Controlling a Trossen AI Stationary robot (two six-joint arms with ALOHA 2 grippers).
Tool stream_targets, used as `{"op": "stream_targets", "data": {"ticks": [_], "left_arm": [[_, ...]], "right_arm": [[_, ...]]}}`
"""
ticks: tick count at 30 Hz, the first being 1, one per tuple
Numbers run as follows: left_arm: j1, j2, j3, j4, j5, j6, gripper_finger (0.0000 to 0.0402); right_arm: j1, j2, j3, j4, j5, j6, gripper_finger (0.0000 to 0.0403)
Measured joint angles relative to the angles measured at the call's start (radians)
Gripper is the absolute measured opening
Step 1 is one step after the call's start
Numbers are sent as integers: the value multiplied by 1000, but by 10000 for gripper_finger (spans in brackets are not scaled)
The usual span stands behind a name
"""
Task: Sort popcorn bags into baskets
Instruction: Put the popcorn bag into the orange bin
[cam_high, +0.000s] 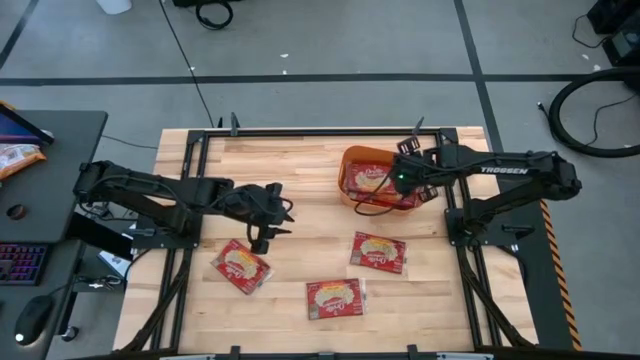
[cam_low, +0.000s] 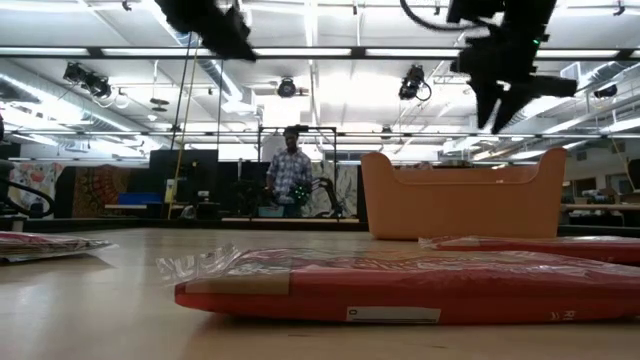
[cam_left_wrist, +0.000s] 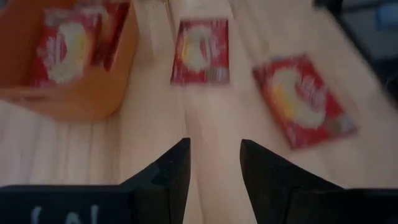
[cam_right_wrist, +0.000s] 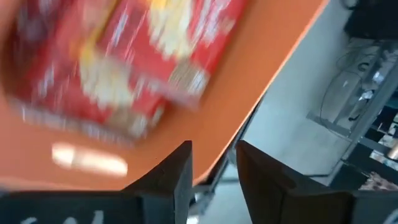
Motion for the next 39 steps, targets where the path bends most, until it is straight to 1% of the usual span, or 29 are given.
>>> {"op": "stream_targets", "data": {"ticks": [2,6,7,9,11,13,17,20,22,28,31,36,39], "left_arm": [[0,1,-25,-52,-1,17,144],[-1,2,-99,-122,1,25,144],[-2,2,-116,-143,10,25,144],[-7,3,-146,-181,61,23,144],[-23,3,-174,-195,124,11,144],[-48,3,-204,-198,160,-13,144],[-125,3,-253,-206,163,-69,144],[-200,3,-274,-211,162,-127,144],[-263,3,-282,-210,131,-166,144],[-493,23,-258,-202,-116,-244,144],[-584,45,-251,-211,-198,-315,144],[-705,140,-247,-213,-252,-499,144],[-757,230,-203,-253,-282,-558,143]], "right_arm": [[29,0,21,27,-9,67,128],[93,0,65,102,-20,263,128],[105,0,73,123,-39,313,128],[128,0,81,187,-92,414,128],[143,0,81,255,-163,506,128],[151,0,81,312,-235,576,128],[161,0,81,389,-364,631,128],[172,0,81,414,-383,628,128],[179,0,81,419,-362,627,128],[184,7,81,440,-257,619,128],[181,20,80,466,-210,574,128],[159,58,80,536,-205,481,128],[142,86,80,576,-208,427,128]]}}
